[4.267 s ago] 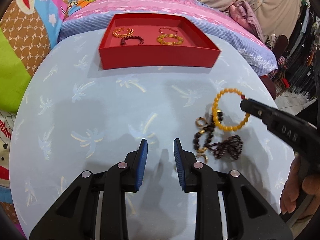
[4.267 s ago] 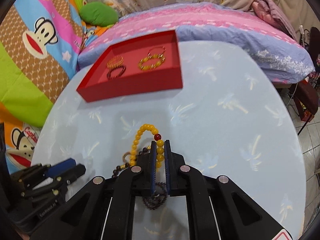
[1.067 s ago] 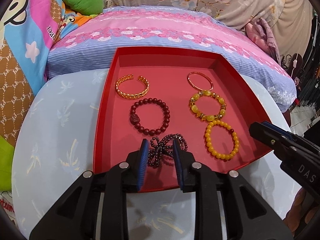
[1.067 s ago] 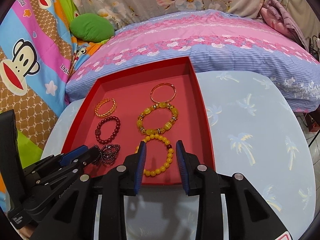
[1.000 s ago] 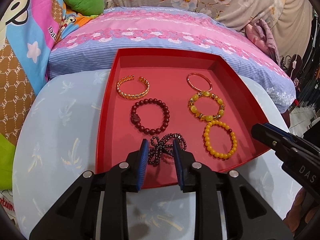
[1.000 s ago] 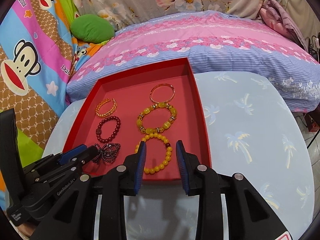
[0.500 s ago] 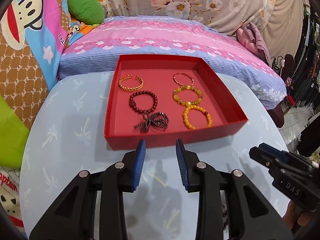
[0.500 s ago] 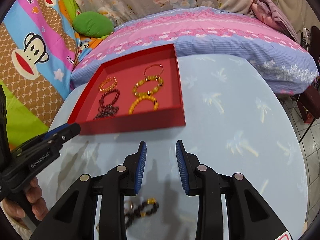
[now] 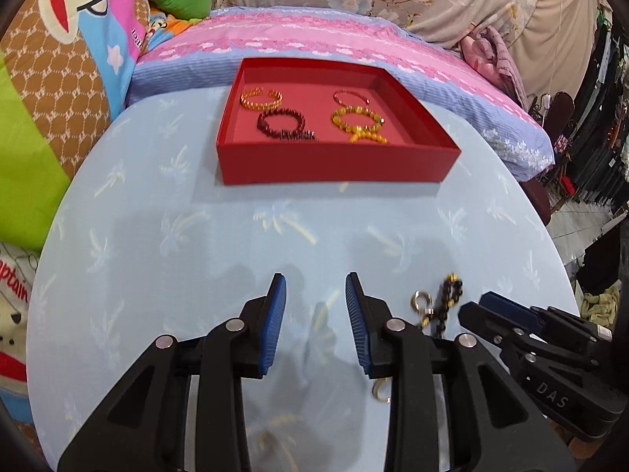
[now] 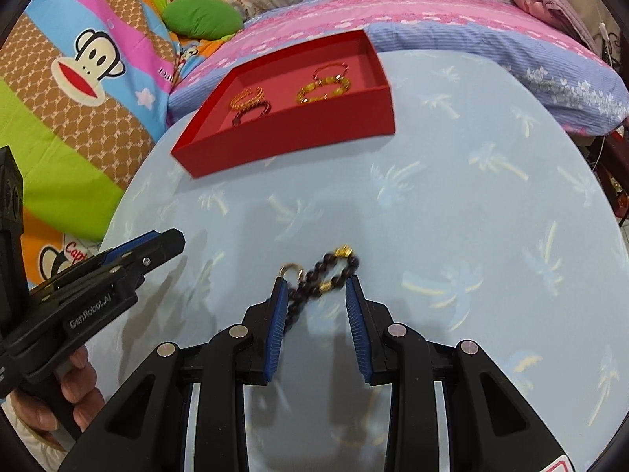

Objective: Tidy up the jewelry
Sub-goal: 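Grasp the black bead bracelet with gold spacers with the right tool and lift it, then grasp a gold hoop earring with the left tool while the right tool holds the black bracelet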

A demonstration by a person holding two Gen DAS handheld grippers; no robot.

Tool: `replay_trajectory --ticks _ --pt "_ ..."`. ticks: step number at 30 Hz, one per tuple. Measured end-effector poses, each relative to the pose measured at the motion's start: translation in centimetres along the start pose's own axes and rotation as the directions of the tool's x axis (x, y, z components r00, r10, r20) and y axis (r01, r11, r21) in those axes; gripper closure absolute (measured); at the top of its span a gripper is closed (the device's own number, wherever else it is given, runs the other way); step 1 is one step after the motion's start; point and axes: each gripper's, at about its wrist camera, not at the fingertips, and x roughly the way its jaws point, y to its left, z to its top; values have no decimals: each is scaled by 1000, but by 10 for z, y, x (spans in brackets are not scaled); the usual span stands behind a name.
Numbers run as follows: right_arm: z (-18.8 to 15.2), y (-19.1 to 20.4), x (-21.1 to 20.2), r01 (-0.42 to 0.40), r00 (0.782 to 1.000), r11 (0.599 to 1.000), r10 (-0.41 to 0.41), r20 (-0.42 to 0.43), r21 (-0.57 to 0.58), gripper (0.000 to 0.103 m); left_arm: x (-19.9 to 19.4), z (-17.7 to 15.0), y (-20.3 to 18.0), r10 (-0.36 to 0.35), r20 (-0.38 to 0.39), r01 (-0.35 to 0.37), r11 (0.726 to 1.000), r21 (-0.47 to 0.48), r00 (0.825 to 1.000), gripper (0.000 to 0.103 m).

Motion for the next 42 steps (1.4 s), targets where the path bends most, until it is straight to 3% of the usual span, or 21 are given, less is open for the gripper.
replay_trajectory --ticks 11,19,36,40,42 --pt "-11 11 17 8 1000 1000 -8 -28 -15 77 -6 -36 -2 -6 -53 6 1000 -8 999 73" --pt "-10 11 19 51 998 998 -52 -19 -43 96 -6 -40 -8 -23 -61 23 1000 -1 998 73" --pt "-24 -15 0 50 998 998 -49 -24 29 96 0 -56 -30 -91 -111 96 994 48 990 69" --pt "-24 -16 0 50 998 998 -49 -25 29 96 4 -56 -30 -78 -100 84 995 61 992 72" --pt "-24 -16 0 48 999 998 -48 -25 28 96 5 -55 -31 -73 -97 80 994 70 993 82"
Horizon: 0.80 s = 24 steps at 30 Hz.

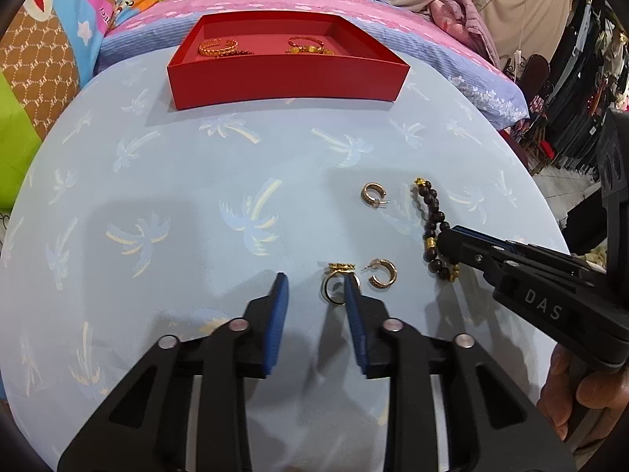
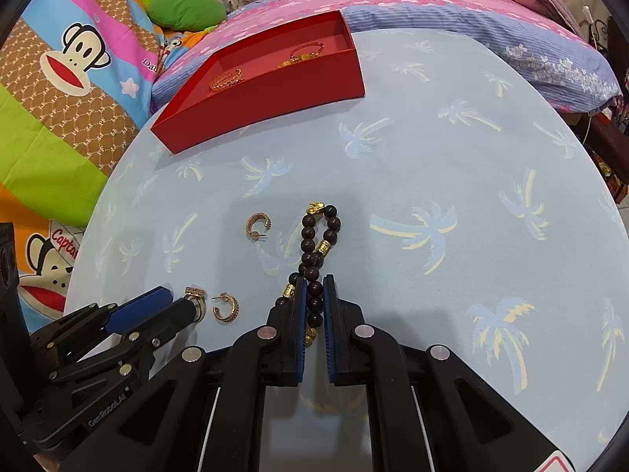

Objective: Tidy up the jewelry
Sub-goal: 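Grasp a gold hoop earring with the left tool while the right tool holds the black bracelet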

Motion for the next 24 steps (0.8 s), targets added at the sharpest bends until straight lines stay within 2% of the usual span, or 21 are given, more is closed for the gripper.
replay_trajectory --ticks 3,8,11,16,24 --pt "0 0 0 -3 1000 1000 3 -1 -2 95 1 2 1 4 1 -4 1000 5 1000 90" --pt "0 1 0 -2 1000 1000 2 -1 -2 95 3 2 -6 6 0 -6 1000 28 1000 90" --pt "1 2 0 -1 1000 1000 1 -1 -1 95 5 3 -13 0 1 0 999 53 1000 97" --pt "2 1 -1 -4 1000 1000 4 2 3 95 6 2 -19 -30 3 30 997 77 1000 98" --pt "7 1 -13 -21 999 1000 21 32 4 95 -3 7 -18 -66 12 65 997 51 998 99"
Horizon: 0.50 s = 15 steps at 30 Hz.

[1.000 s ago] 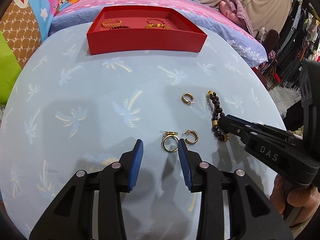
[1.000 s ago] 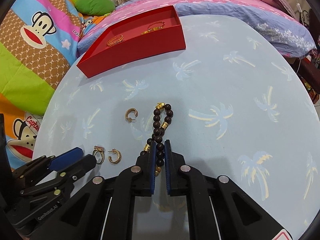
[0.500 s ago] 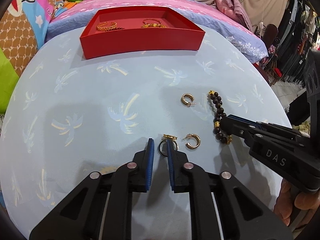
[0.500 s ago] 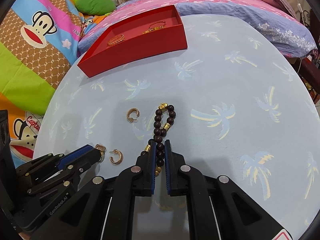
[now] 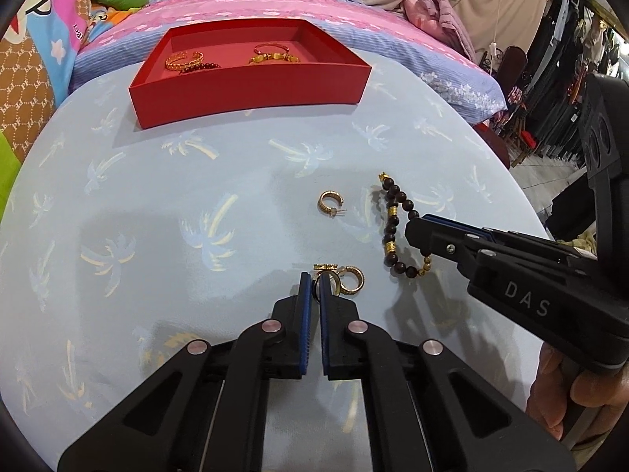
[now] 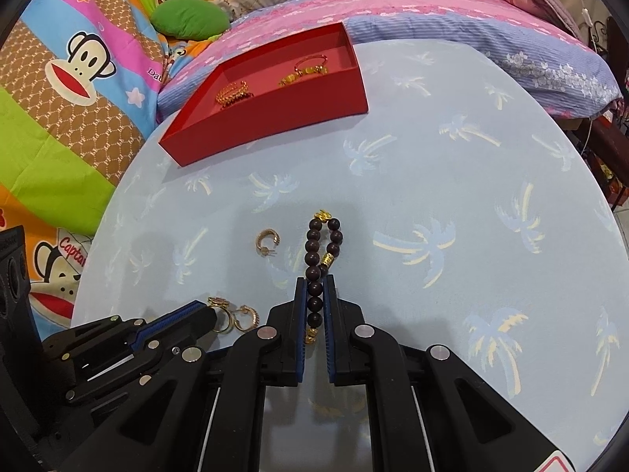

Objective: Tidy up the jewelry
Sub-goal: 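Grasp a gold hoop earring with the left tool while the right tool holds the black bracelet, then carry the black bracelet and hoop earring into the red box and open both tools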

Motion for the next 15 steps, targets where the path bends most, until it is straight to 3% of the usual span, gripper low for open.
replay_trajectory --ticks 15 --pt "39 9 -34 -45 994 999 46 103 -13 95 -27 34 14 2 59 0 999 -40 998 99"
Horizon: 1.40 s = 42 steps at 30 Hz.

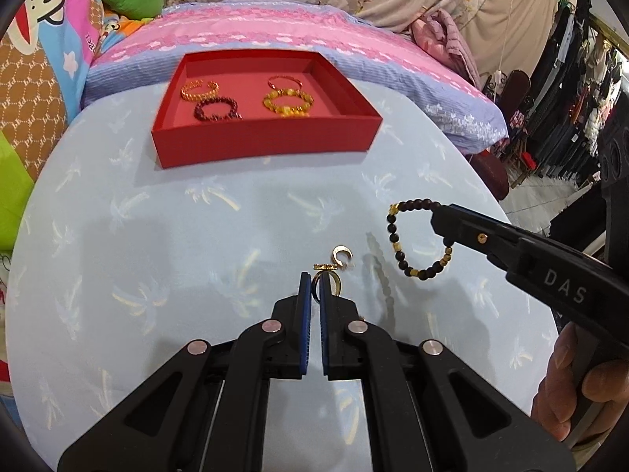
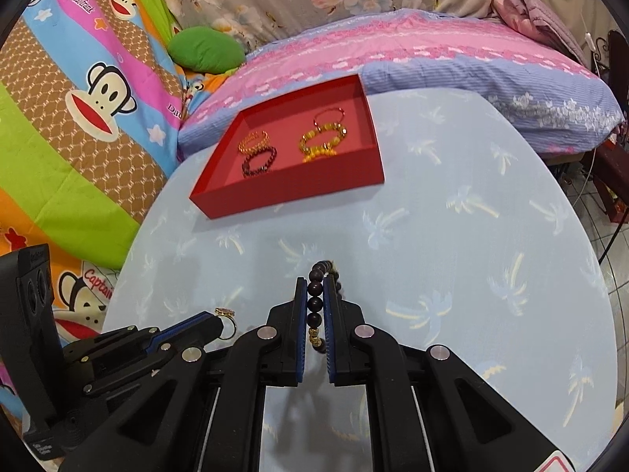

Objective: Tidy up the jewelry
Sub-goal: 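Carry the black bracelet and hoop earring into the red box and open both tools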

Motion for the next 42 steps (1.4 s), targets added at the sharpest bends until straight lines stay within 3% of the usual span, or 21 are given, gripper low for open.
replay_trajectory --ticks 6,12,19,27,35,42 --pt "32 10 0 -14 999 999 15 41 -28 96 -4 39 13 15 49 -14 1000 -2 999 99" --pt "85 21 15 -47 996 998 51 79 -45 96 3 90 25 39 103 -42 999 21 994 99" --pt "150 32 54 -74 993 995 79 85 -60 95 31 154 40 49 134 -54 998 30 990 99" --pt "202 33 122 -91 995 994 93 27 -56 95 87 212 65 54 104 -57 998 26 993 99" --pt "222 18 188 -101 992 995 100 -70 -1 95 137 237 90 67 35 -67 998 -2 997 99" --pt "218 7 216 -39 992 999 41 -120 21 95 160 235 93 99 -9 -99 995 -1 995 99"
